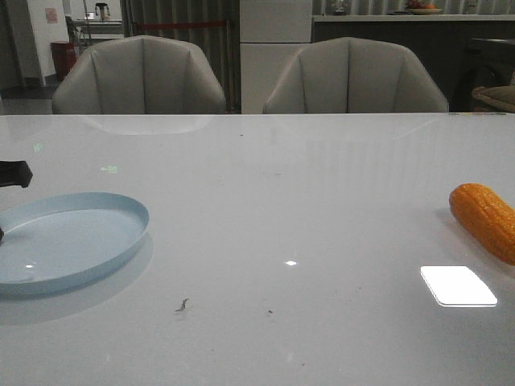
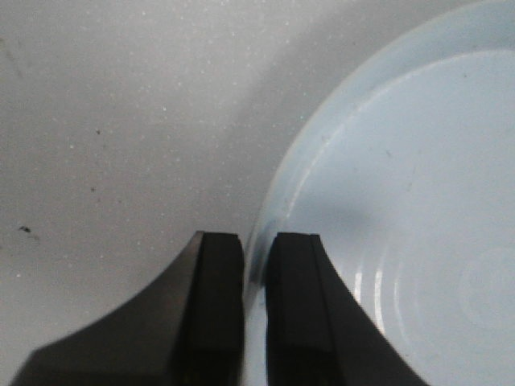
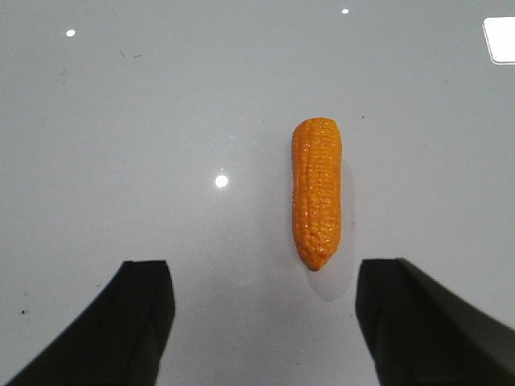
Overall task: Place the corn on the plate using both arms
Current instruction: 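Lower the left gripper to the rim of the light blue plate, then grasp the plate rim with the left gripper and slide it toward the table center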
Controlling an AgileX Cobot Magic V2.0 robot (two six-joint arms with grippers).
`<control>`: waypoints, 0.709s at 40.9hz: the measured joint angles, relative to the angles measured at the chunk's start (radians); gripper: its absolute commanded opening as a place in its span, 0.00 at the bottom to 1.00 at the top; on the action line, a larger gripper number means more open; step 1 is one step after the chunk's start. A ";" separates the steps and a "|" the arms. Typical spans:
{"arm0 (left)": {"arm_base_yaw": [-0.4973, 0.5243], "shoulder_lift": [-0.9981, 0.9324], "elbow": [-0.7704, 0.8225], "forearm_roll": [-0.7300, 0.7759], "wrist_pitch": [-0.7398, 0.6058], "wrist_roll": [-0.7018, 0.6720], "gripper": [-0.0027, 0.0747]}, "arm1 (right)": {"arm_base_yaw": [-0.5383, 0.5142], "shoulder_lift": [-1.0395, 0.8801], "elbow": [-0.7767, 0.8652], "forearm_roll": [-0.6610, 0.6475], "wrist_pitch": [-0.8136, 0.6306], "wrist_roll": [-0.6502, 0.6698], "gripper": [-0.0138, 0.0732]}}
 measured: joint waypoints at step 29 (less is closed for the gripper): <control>0.000 0.022 -0.243 -0.073 0.238 0.017 0.16 | 0.000 0.000 0.000 0.000 0.025 0.000 0.83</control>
